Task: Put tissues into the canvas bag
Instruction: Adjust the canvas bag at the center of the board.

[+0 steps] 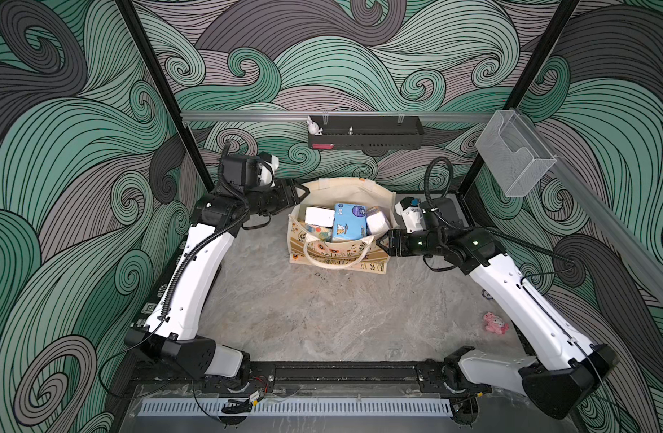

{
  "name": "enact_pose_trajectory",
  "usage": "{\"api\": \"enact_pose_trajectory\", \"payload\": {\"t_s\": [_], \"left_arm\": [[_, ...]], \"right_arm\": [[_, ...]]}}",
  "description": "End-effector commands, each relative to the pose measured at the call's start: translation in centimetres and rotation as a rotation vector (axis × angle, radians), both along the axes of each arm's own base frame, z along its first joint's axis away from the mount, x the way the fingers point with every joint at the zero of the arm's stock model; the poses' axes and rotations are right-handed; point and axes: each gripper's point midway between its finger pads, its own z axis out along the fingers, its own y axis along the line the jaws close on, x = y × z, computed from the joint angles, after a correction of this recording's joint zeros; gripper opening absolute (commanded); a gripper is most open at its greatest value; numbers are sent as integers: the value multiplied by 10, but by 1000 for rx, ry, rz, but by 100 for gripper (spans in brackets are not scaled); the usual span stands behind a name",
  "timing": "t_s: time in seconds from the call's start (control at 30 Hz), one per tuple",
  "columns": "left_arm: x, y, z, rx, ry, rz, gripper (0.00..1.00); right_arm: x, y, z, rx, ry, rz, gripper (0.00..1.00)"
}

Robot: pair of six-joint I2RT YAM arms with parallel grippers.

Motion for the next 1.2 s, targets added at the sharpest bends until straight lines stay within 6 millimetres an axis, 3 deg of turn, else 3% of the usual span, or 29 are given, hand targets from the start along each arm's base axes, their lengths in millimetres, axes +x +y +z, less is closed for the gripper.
{"api": "enact_pose_trajectory", "payload": {"t_s": [0.0,0.13,0.23,0.27,0.43,0.57,0.67,0.7,0.77,0.8,0.93,1.07,1.17], "left_arm": [[-14,-4,-19,33,96,-69,61],[-54,-6,-29,13,140,-136,46],[-89,-11,-49,-15,178,-212,5],[-103,-12,-57,-20,190,-231,0],[-163,-30,-116,-11,288,-315,0],[-194,-45,-167,-29,370,-343,0],[-194,-61,-194,-24,346,-353,0],[-190,-65,-200,-8,331,-350,0],[-180,-73,-211,32,309,-340,0],[-175,-77,-213,44,305,-342,0],[-152,-89,-227,115,302,-309,0],[-132,-96,-237,184,291,-290,0],[-123,-98,-244,229,295,-283,0]], "right_arm": [[-9,18,12,96,53,38,70],[-22,5,50,56,-25,60,70],[-26,-6,72,10,-75,66,70],[-22,-6,76,-6,-80,64,69],[18,16,64,-42,-32,90,67],[76,23,75,-115,-120,17,65],[121,34,75,-176,-169,4,54],[133,38,75,-192,-186,6,44],[160,43,77,-235,-229,-7,10],[171,43,75,-254,-240,-20,2],[197,46,62,-251,-241,-47,0],[208,48,51,-256,-239,-37,0],[215,38,50,-240,-231,-49,0]]}}
